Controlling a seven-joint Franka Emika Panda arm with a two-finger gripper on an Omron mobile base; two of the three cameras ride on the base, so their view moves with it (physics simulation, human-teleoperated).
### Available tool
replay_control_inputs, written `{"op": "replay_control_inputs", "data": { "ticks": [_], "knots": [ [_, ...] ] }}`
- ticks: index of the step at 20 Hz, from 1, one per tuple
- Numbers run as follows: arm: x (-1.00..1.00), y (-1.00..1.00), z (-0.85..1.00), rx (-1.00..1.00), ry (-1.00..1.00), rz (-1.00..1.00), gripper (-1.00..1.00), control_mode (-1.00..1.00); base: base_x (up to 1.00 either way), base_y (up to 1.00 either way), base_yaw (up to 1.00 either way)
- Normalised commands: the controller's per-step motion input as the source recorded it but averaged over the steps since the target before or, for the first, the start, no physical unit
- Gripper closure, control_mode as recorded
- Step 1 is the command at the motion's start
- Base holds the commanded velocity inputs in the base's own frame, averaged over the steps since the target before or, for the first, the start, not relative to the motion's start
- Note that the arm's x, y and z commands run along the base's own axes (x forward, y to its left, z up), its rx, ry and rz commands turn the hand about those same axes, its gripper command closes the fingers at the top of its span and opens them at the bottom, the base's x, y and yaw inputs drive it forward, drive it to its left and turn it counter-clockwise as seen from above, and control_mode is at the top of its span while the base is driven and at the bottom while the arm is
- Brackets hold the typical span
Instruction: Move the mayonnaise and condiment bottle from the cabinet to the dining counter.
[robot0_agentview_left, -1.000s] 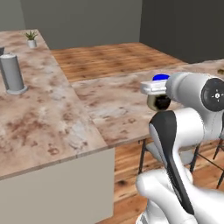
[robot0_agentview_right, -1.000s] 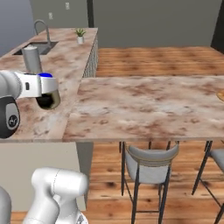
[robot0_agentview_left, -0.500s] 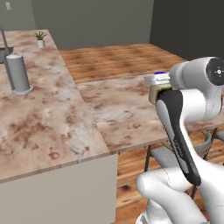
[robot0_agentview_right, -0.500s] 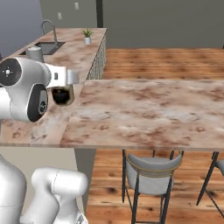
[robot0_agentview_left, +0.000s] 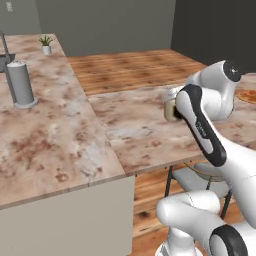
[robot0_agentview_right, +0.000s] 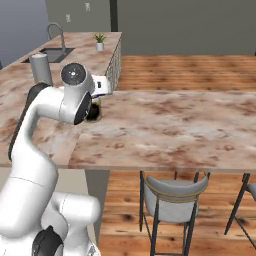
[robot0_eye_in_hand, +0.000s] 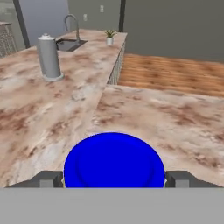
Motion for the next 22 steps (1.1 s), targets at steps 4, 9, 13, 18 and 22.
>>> {"op": "replay_control_inputs", "data": {
  "ticks": [4, 9, 13, 18, 22],
  "knots": [
    [0.99, 0.00, -0.95, 0.00, 0.00, 0.34, 1.00, -1.00, 0.00, 0.00, 0.00],
    [0.79, 0.01, -0.81, 0.00, 0.00, 0.24, 1.00, -1.00, 0.00, 0.00, 0.00],
    [0.60, 0.13, -0.68, 0.00, 0.01, 0.16, 1.00, -1.00, 0.00, 0.00, 0.00],
    [0.42, 0.06, -0.55, 0.00, 0.00, 0.15, 1.00, -1.00, 0.00, 0.00, 0.00],
    [0.31, 0.01, -0.56, -0.01, 0.00, 0.14, 1.00, -1.00, 0.00, 0.00, 0.00]
  ]
}}
